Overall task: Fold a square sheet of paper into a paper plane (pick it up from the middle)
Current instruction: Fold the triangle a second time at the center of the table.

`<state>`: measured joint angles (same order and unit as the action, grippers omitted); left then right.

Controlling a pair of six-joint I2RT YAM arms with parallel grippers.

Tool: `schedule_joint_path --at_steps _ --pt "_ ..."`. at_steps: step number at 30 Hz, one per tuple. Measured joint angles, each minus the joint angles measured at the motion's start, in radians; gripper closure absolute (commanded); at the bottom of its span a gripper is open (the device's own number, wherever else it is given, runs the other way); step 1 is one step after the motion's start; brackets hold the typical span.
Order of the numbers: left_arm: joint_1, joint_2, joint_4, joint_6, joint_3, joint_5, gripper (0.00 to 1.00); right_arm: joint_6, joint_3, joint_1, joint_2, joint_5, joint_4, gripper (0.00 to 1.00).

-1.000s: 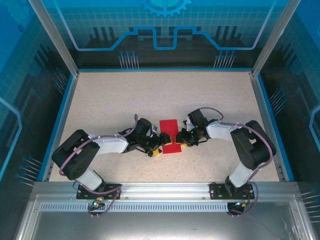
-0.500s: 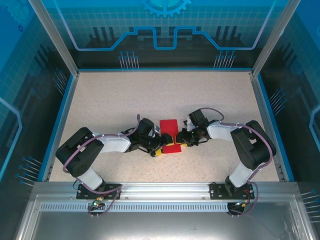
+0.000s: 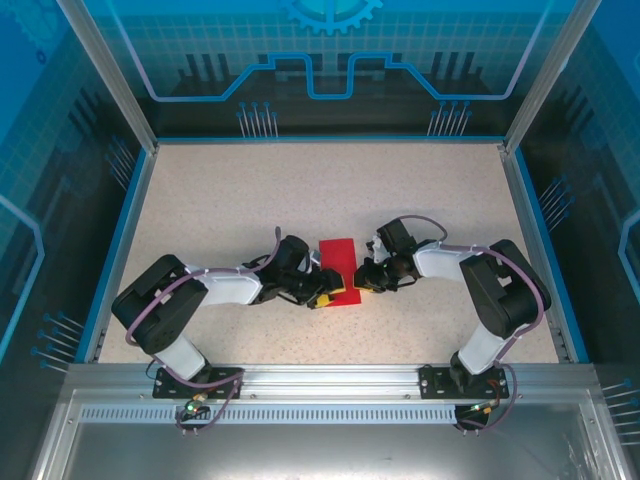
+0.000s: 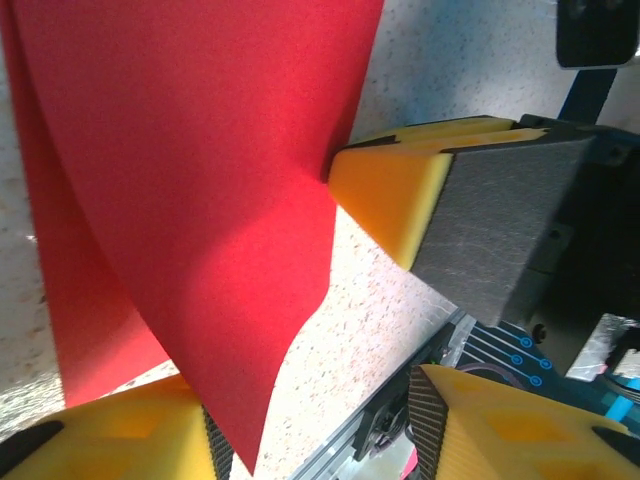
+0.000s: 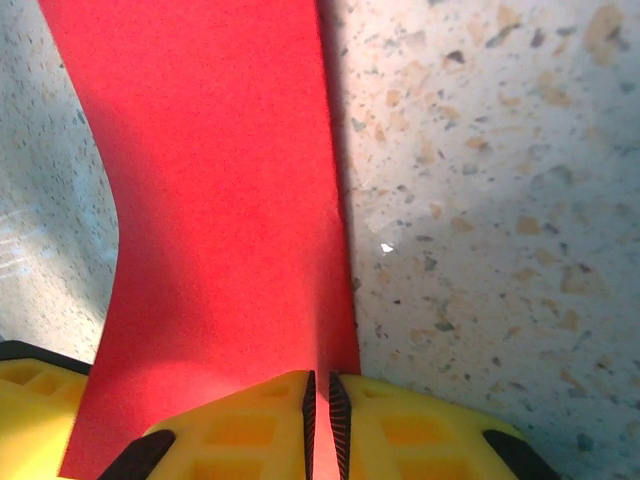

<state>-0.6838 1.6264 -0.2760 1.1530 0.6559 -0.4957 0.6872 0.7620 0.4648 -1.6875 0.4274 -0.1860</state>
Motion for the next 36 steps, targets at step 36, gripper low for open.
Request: schedule_joint_path --at_steps 36 --pt "0.0 0.113 -0.044 -0.052 0.101 0.014 0.86 -0.102 -0.039 -0.04 0.149 0.134 0.018 0.67"
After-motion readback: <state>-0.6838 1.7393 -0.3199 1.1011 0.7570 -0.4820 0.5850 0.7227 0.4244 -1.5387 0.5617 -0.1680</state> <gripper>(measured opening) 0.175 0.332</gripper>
